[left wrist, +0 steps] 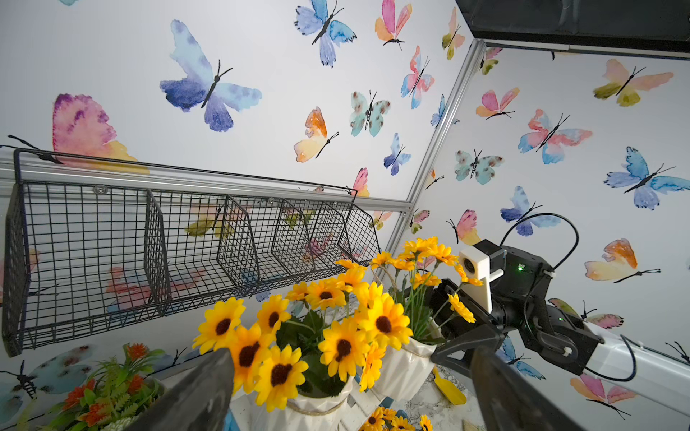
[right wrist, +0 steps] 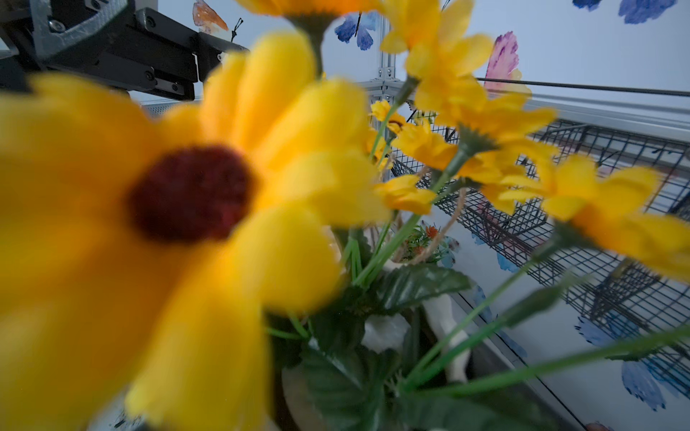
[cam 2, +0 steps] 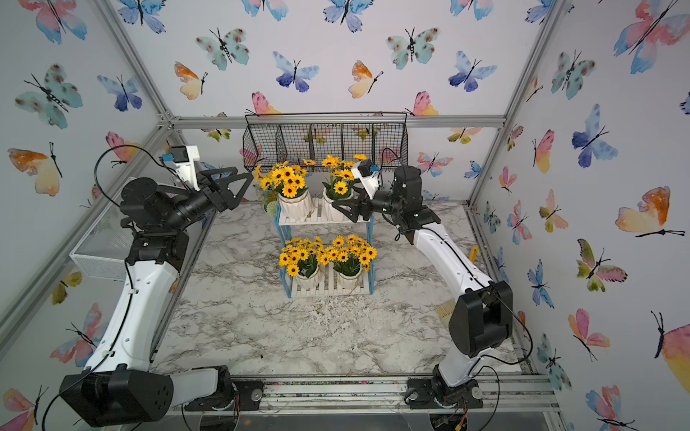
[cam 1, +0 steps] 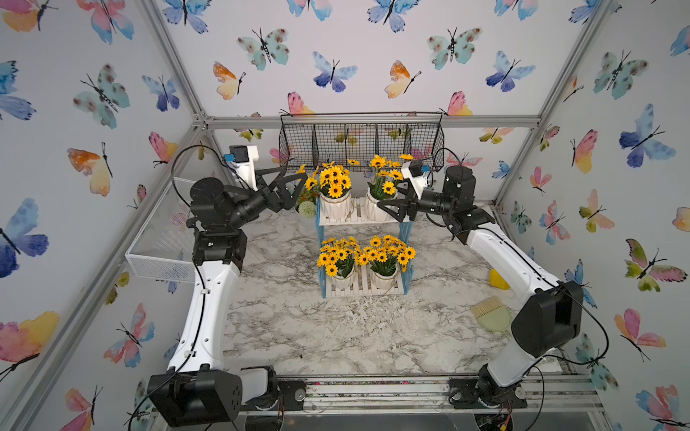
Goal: Take the sunflower pots off the shelves
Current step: Pick up the sunflower pot from the shelf, then place the sunflower pot at the center of the board.
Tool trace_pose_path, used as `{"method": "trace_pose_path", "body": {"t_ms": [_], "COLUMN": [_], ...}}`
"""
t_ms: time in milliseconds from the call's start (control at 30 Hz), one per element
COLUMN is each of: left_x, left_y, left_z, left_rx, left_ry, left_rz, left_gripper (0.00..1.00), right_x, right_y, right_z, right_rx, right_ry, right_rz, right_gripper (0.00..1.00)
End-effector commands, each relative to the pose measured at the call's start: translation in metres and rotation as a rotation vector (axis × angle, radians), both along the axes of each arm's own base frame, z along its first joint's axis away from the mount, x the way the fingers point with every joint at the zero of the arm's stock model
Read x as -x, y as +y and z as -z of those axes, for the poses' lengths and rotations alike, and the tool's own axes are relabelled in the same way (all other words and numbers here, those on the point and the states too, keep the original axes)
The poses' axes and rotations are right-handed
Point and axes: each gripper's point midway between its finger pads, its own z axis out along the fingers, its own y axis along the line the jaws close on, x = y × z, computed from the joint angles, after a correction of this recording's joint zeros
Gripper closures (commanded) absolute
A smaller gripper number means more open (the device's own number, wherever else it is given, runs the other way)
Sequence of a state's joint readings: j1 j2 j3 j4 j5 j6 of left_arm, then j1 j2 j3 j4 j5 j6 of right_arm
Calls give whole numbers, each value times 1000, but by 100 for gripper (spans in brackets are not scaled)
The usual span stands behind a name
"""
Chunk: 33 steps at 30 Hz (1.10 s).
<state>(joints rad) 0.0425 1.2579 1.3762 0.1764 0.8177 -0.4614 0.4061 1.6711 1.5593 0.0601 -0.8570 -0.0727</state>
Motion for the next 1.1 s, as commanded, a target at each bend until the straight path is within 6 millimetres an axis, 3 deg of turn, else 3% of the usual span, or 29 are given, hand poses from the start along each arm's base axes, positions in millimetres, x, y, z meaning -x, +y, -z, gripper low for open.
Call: {"method": "trace_pose_path", "body": {"t_ms": [0, 467, 1067], "left_x": [7, 7, 13], "left_y": [0, -1, 2], "left_z": [-8, -10, -11], "left_rx": [-3, 0, -1], "left_ry": [-38, -41, -43], "left_rz": [13, 17, -1], "left_gripper": [2, 2, 2], "right_x": [21, 73, 142], "right_y": [-1, 2, 15], "right_z": [-39, -32, -1], "right_rx": [-46, -30, -35], "right_ry": [-119, -105, -42], "right_rz": [-7, -21, -90], "right_gripper": [98, 98, 98]}}
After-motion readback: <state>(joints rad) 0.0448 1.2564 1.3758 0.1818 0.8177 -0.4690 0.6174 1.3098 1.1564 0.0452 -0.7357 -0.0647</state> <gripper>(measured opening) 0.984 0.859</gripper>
